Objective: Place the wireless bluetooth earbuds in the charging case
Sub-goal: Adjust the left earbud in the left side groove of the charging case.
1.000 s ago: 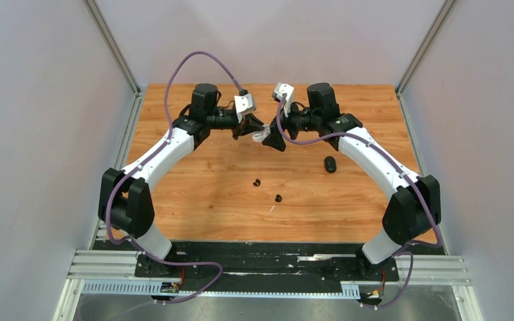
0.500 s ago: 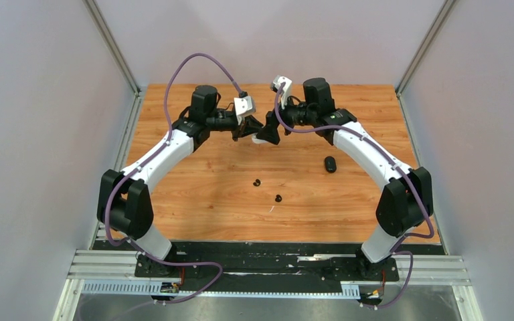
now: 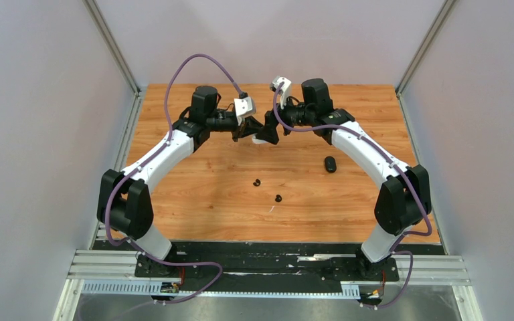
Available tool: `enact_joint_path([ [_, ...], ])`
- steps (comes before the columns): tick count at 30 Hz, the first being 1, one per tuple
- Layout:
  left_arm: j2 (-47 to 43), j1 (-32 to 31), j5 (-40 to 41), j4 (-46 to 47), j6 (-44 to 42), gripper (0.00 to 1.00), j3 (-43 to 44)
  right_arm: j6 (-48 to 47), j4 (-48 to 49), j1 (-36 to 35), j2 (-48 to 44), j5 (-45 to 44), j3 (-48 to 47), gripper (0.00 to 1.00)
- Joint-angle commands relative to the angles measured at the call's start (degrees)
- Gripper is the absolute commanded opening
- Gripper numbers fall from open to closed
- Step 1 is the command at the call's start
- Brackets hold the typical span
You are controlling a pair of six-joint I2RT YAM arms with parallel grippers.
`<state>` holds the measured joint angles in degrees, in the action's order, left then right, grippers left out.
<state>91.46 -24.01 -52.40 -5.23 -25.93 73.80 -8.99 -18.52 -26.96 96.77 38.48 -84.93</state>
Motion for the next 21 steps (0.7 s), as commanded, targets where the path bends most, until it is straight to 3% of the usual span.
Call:
enact_joint_path([
  [1, -2.34, -0.38, -1.66, 2.22, -1.1, 0.0, 0.33, 1.08, 2.61, -0.04, 0.6, -1.91, -2.48, 1.0],
  [21, -2.46, -0.38, -1.43, 2.7, -0.97, 0.0, -0.28, 1.52, 2.8, 0.17, 0.98, -3.11, -2.22, 1.0],
])
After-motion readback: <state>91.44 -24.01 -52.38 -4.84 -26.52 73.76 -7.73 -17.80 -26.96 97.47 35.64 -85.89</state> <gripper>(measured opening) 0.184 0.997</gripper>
